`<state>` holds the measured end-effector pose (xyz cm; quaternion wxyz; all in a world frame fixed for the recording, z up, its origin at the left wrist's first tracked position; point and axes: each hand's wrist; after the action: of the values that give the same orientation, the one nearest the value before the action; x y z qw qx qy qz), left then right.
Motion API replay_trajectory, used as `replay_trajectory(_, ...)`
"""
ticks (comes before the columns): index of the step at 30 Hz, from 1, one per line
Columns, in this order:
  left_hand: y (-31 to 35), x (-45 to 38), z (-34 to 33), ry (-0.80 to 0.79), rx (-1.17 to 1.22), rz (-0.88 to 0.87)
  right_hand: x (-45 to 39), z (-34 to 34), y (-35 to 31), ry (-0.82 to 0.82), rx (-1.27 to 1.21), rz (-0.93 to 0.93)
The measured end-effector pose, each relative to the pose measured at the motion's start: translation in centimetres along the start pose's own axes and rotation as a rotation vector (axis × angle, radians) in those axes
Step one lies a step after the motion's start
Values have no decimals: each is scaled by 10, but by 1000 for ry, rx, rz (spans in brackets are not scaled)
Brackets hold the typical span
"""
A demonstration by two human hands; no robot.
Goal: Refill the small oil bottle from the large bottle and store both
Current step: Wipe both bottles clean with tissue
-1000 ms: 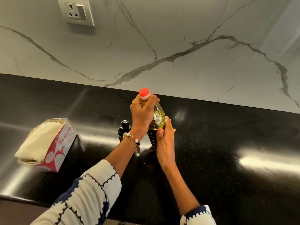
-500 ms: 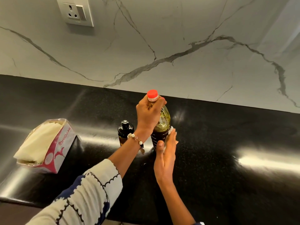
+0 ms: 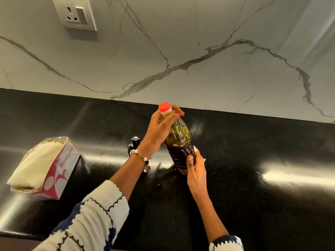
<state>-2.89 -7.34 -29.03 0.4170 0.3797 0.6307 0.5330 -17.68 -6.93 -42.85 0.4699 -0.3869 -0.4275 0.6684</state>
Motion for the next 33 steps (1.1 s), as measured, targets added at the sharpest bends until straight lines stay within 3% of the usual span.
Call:
replay_trajectory(4, 9, 12, -8, 54, 38, 214, 2, -3, -20, 65, -107, -12)
replay_trajectory(10, 7, 23, -32, 299, 106, 210, -1, -9, -65, 75, -268, 115)
replay_trajectory(16, 6, 20, -36, 334, 50, 71, -9, 3, -44, -41, -172, 97)
replay_trajectory(20, 0, 19, -30, 334, 42, 7, 7, 12, -14, -110, -192, -59)
replay_trajectory(23, -1, 16, -23, 333, 61, 3, 20, 10, -10, -72, -164, -135)
replay_trajectory(27, 0, 10, -14, 331, 112, 21, 30, -7, -32, 3, -147, -24)
replay_trajectory(33, -3, 7, -9, 239, 111, -30, -6, -5, -81, -102, -170, 114)
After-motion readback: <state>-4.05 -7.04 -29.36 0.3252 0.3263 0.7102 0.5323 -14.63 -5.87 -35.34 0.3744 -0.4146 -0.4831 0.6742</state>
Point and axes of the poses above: each hand's wrist, its own x-axis away from the middle knuckle, its own z-axis out of the back of the hand, y = z × x, and after that the axes turned 3 degrees about z, right-handed
